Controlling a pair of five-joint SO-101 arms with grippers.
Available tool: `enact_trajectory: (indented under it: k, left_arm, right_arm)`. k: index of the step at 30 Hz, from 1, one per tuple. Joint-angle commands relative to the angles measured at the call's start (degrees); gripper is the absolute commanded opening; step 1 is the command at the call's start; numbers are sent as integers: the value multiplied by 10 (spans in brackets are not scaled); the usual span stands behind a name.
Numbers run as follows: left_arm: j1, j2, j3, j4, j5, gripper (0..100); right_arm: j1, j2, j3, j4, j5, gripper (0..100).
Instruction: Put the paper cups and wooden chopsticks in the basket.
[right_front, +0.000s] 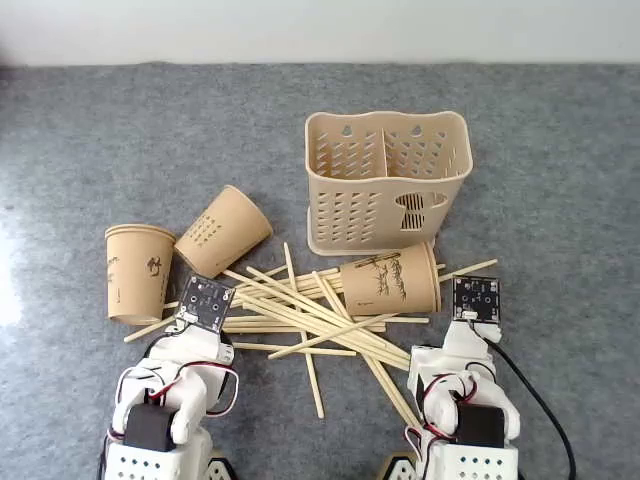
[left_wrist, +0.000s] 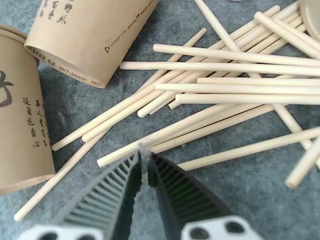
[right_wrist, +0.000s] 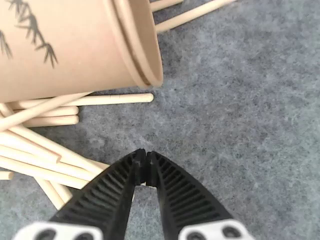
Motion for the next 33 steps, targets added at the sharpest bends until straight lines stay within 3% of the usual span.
enact_trajectory:
  k: [1, 33]
  left_arm:
    - [-1, -5, -7, 3, -4, 23]
    - [-1, -5, -7, 3, -4, 23]
  right_arm:
    - [3, -5, 10, 2, -5, 9]
    - [-5, -5, 10, 2, -4, 11]
